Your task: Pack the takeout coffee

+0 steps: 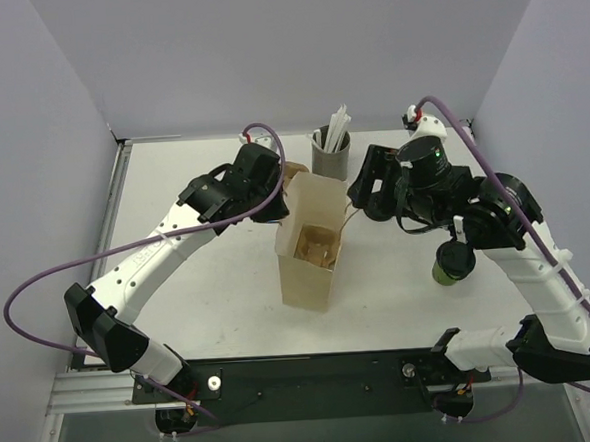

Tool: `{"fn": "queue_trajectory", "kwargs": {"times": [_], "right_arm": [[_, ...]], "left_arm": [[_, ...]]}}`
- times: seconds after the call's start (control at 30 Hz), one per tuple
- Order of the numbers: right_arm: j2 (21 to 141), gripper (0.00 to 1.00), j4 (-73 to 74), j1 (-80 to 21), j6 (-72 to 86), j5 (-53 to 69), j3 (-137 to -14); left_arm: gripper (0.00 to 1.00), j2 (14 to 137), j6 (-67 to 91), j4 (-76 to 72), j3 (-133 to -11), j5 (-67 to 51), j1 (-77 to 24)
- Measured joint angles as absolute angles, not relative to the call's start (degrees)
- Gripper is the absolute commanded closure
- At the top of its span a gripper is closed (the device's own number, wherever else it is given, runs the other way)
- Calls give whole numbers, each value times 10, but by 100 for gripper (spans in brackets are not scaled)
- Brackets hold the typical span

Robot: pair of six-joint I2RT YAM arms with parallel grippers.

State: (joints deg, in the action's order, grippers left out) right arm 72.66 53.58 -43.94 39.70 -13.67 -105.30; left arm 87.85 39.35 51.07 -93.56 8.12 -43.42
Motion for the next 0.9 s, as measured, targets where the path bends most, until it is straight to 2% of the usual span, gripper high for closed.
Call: {"fn": "queue_trajectory", "kwargs": {"times": [0.27, 0.47, 0.57, 0.6, 0.67, 0.7, 0.77, 0.9], "right_arm": [[741, 33, 597, -527, 467, -179, -983], [807, 39, 612, -542, 486, -203, -981], [853, 54, 621, -542, 486, -216, -990], [868, 64, 623, -541, 485, -219, -992], [892, 74, 625, -541, 483, -226, -996], [901, 87, 626, -541, 482, -229, -996], [914, 98, 630, -539, 478, -233, -998], [932, 100, 639, -536, 475, -245, -1025]], "left_arm": [[100, 880, 403, 519, -943, 103, -449], [100, 889, 388, 545, -976, 110, -455], [100, 901, 371, 566, -999, 114, -456], [100, 903, 366, 571, -1004, 116, -456], [100, 908, 353, 582, -1010, 118, -456], [100, 910, 349, 586, -1011, 118, -456], [100, 913, 337, 599, -1013, 118, -456], [100, 932, 304, 634, -1045, 136, -457]]}}
